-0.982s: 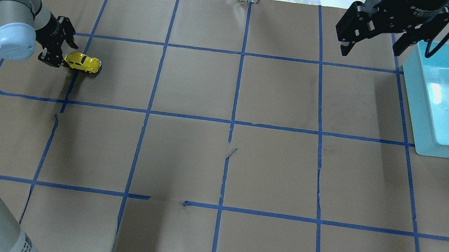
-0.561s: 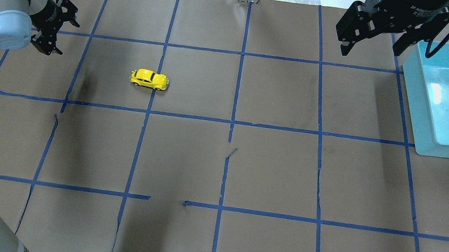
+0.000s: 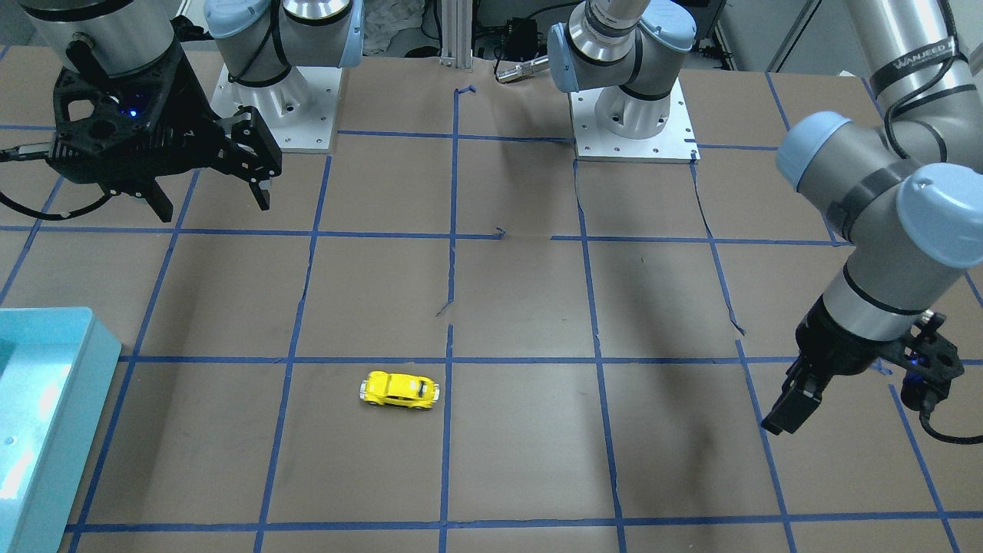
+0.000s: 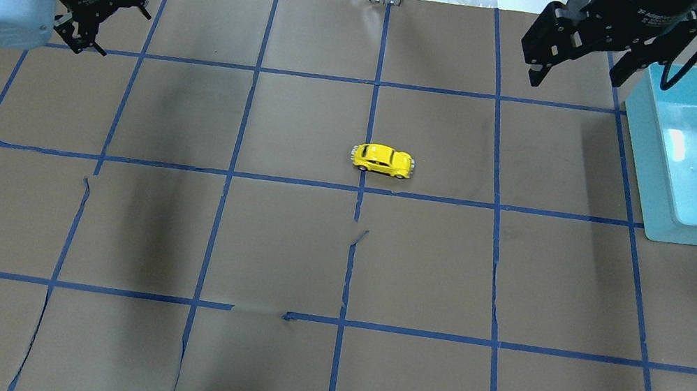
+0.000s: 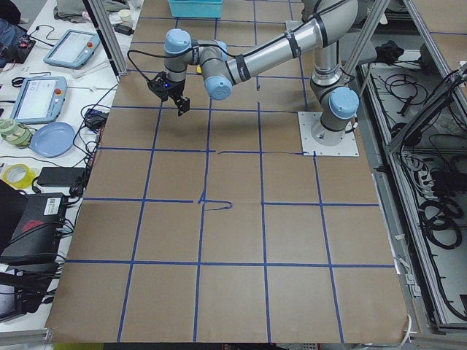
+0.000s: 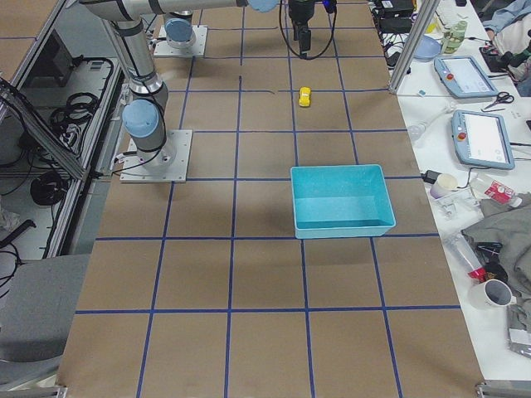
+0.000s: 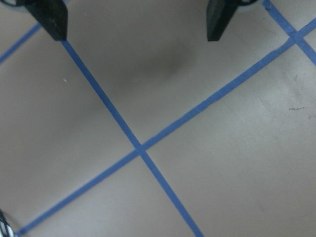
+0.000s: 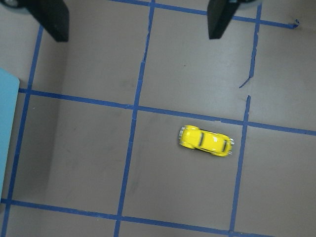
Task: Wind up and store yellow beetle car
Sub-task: 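Flick the car with the left gripper toward the blue bin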
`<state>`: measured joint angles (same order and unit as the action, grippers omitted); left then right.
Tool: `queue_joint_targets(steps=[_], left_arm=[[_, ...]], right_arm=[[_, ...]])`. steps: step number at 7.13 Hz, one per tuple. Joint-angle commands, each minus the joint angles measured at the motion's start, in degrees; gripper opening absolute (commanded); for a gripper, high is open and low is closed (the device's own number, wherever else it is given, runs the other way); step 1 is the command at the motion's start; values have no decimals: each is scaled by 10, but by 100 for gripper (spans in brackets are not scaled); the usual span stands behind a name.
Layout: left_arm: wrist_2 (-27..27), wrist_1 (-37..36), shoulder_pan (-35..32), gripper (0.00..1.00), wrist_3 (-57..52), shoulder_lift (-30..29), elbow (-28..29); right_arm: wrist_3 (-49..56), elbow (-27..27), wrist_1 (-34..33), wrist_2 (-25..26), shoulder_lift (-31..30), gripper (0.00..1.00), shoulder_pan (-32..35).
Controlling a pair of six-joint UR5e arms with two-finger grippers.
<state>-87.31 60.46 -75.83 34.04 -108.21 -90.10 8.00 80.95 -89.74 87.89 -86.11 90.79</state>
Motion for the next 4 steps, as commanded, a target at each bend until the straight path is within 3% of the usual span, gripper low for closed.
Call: queue_joint_targets(steps=[1, 2, 4], left_arm=[[-1, 145, -5, 100, -137, 47, 46], [2, 207, -5, 100, -167, 68, 65], [-1, 257, -32, 100, -168, 105, 72]], right_arm=[[0, 0, 0, 0, 0, 100, 0], [0, 0, 0, 0, 0, 100, 0], [0, 0, 0, 0, 0, 100, 0]])
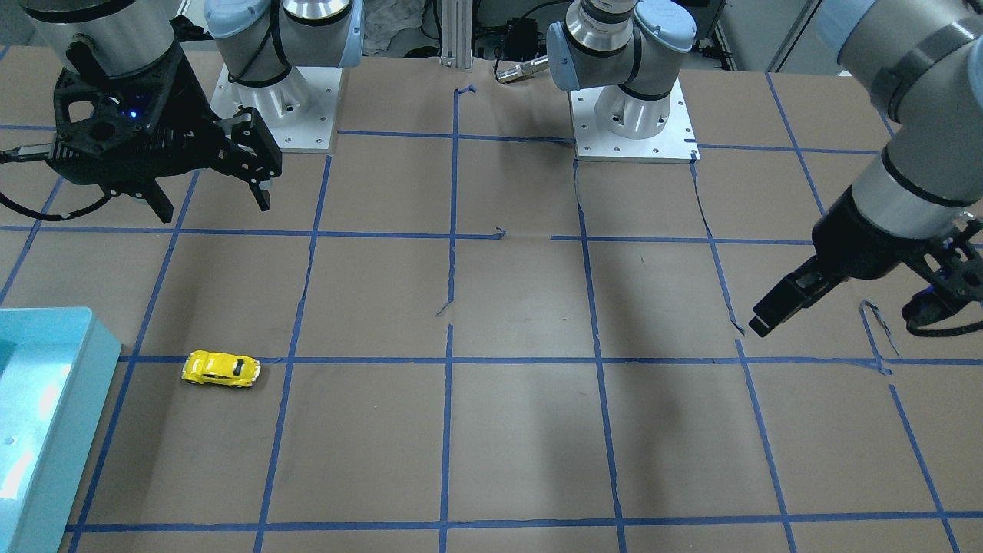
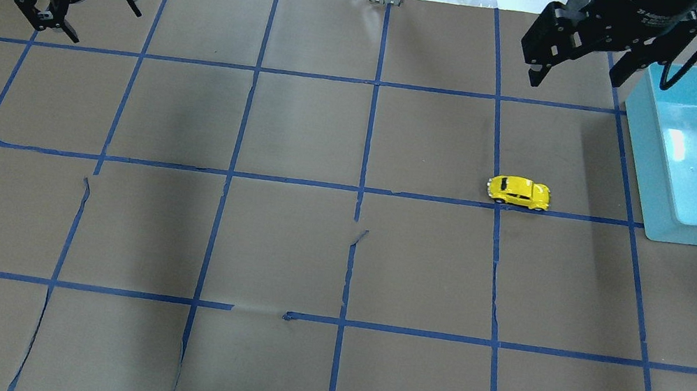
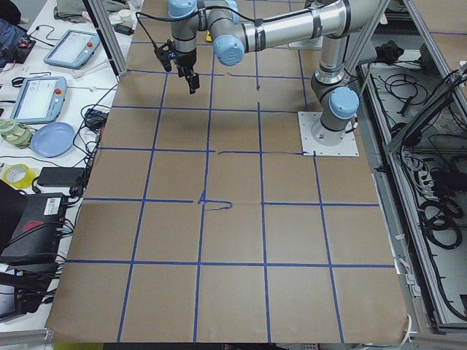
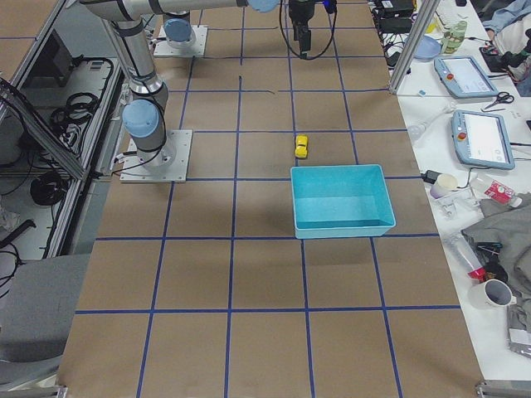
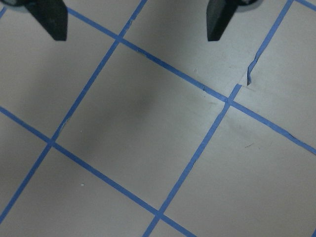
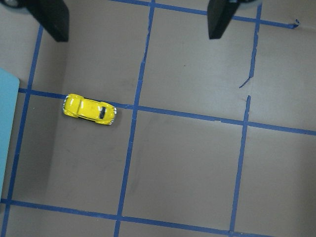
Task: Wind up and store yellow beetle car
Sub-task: 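Flick the car with the left gripper toward the blue bin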
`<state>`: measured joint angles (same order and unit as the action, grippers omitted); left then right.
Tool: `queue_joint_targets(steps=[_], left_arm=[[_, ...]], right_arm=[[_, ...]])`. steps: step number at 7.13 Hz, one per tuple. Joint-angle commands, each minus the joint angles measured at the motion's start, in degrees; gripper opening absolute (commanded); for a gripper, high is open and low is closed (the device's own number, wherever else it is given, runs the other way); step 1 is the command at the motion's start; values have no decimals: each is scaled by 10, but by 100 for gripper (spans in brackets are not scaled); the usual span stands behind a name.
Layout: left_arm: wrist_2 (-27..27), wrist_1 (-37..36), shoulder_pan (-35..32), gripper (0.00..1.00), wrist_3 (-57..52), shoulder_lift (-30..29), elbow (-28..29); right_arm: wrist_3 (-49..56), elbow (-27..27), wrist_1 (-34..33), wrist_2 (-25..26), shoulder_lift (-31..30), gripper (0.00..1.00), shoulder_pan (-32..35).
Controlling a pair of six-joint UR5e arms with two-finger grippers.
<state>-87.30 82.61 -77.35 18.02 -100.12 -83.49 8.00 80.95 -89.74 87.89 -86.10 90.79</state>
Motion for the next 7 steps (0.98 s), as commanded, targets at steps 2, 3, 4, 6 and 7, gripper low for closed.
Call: queue_joint_targets(steps=[2, 3, 4, 6, 7], left_arm=[[-12, 39, -50, 100, -10, 40, -7], [-41, 38, -54, 100, -15, 50, -18], [-49, 49, -60, 100, -73, 55, -29], [-51, 55, -79, 100, -155, 78, -38], [-52, 57, -79, 100, -196, 82, -38]], right_arm=[[0, 0, 0, 0, 0, 100, 0], [0, 0, 0, 0, 0, 100, 0], [0, 0, 0, 0, 0, 100, 0], [0, 0, 0, 0, 0, 100, 0], [0, 0, 0, 1, 0, 100, -1]])
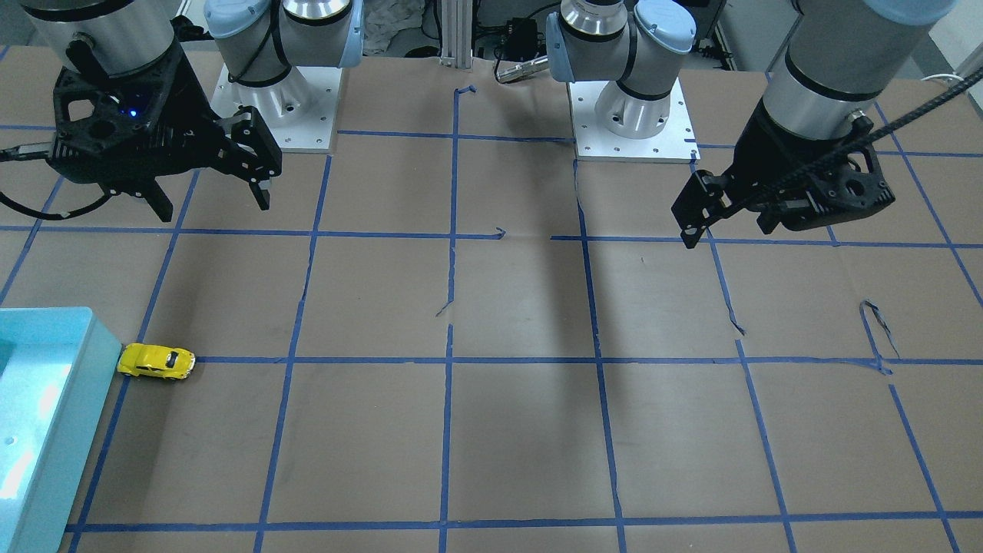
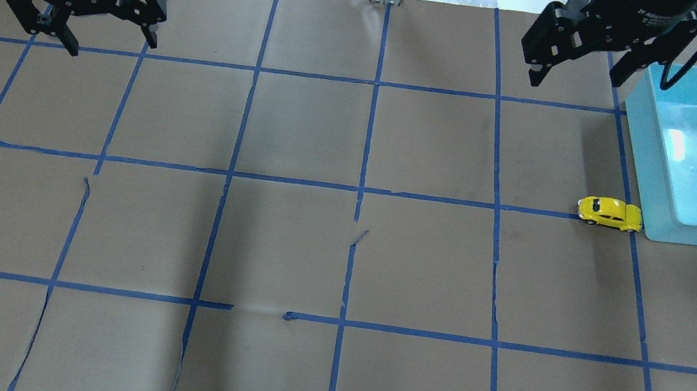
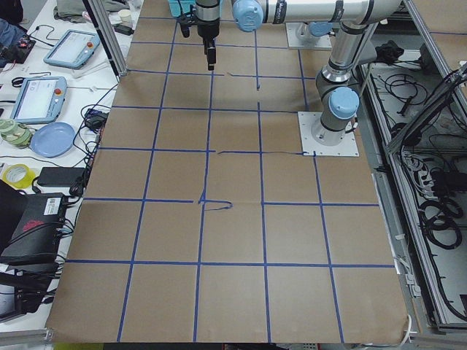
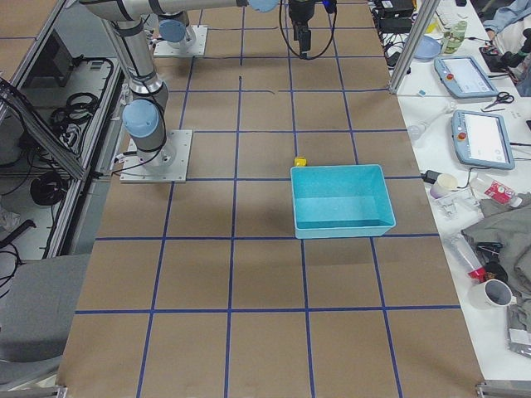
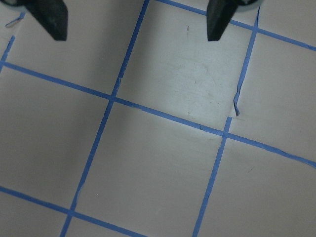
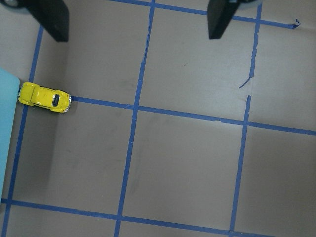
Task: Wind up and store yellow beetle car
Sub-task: 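Lower the right gripper onto the yellow car beside the bin while the left arm rests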
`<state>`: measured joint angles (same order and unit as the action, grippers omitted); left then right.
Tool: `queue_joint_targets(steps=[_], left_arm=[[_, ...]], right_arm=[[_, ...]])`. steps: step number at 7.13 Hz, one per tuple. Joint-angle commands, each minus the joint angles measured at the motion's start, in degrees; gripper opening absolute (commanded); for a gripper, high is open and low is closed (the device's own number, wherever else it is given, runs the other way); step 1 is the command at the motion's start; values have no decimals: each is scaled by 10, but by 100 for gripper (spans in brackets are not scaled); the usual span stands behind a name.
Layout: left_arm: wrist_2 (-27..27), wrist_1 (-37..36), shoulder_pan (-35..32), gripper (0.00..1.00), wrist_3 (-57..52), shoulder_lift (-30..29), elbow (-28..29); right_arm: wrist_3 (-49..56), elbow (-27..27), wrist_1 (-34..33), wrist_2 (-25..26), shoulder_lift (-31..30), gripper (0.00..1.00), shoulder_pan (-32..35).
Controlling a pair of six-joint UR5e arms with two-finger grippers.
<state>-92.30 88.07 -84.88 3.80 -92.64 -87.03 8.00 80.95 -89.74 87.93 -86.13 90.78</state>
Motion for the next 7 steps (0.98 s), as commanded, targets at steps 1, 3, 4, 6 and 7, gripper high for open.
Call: queue_joint_targets(steps=[1, 3, 4, 6, 7], left_arm=[[-2, 18, -5, 100, -60, 17, -3], [7, 18, -4, 100, -62, 29, -22], [11, 16, -5, 100, -63, 32, -33], [11, 16, -5, 100, -85, 34, -37], [11, 16, -4, 100, -85, 33, -38]], right_arm=[[0, 0, 0, 1, 0, 100, -1], [2, 0, 2, 4, -2, 100, -6], [5, 0, 4, 0, -1, 100, -10], [25, -2, 11, 0, 5, 100, -21], [57, -1, 11, 0, 30, 100, -24]])
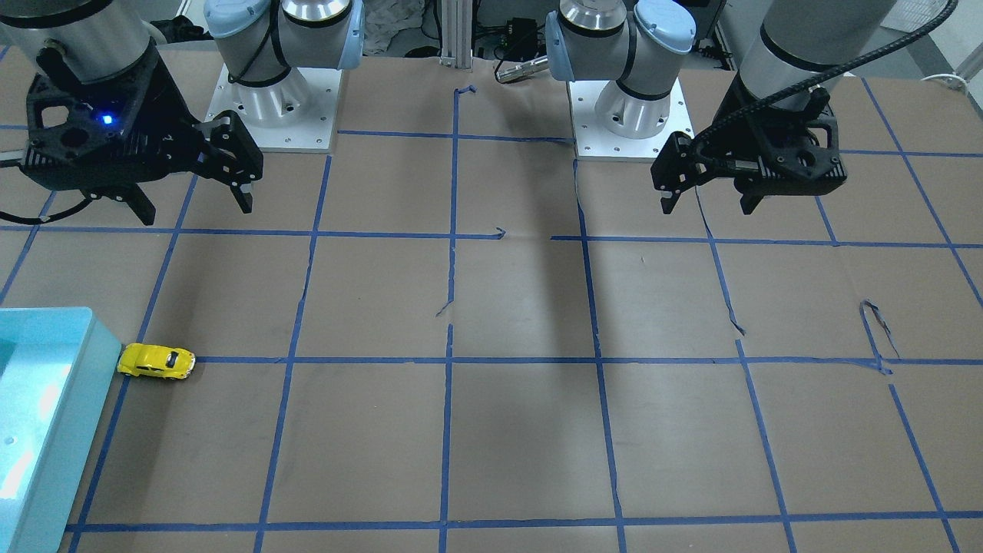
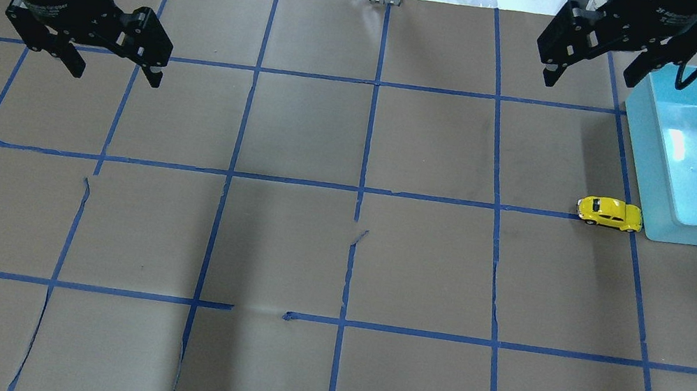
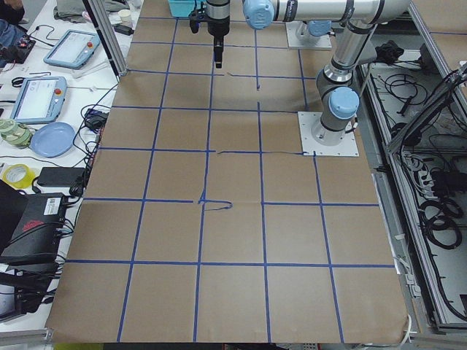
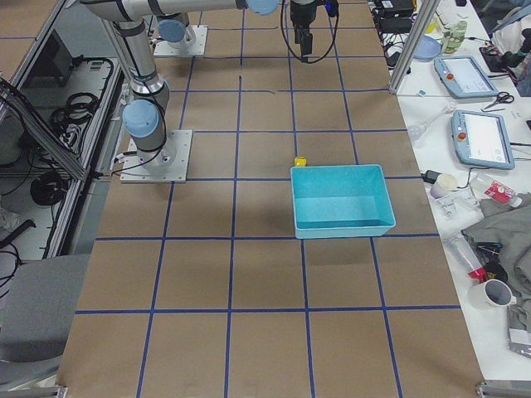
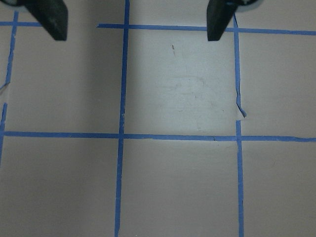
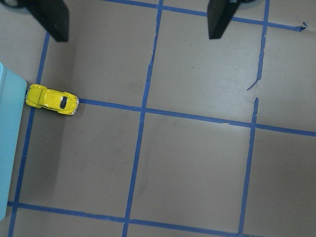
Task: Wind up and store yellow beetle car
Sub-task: 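Lower the right gripper onto the yellow car beside the bin while the left arm rests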
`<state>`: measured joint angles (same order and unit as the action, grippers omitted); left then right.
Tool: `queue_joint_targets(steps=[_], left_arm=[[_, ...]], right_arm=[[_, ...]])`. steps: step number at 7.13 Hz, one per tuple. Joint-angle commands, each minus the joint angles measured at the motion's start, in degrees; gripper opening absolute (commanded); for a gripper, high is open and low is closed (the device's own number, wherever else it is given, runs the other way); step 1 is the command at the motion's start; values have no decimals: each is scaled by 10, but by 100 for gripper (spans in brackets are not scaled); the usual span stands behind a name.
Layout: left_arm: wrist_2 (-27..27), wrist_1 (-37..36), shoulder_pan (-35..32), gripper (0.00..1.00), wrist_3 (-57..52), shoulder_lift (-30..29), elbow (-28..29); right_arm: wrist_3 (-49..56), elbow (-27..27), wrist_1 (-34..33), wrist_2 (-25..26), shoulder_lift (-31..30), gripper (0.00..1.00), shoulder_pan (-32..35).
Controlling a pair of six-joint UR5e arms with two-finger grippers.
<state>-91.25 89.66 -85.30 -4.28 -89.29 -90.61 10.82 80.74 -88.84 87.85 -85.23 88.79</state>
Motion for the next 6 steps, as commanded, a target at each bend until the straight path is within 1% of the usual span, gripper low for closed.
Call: queue_joint_targets(steps=[1, 2, 3, 4, 5, 6], left_arm=[[-3, -3, 8, 100, -6, -1, -2], [-2, -4, 7, 100, -5, 0, -1], [-2, -4, 5, 100, -5, -1, -2], [-2, -4, 2, 100, -5, -1, -2], [-2, -4, 2, 100, -6, -1, -2], [-2, -4, 2, 100, -5, -1, -1]], right_arm=[[102, 2, -6, 12, 44, 100, -12], [210, 3, -6, 21, 61, 100, -33], [285, 1, -12, 24, 88, 100, -71], [388, 1, -79, 24, 122, 100, -90], [435, 0, -120, 25, 151, 100, -91], [474, -2, -148, 25, 174, 100, -91]])
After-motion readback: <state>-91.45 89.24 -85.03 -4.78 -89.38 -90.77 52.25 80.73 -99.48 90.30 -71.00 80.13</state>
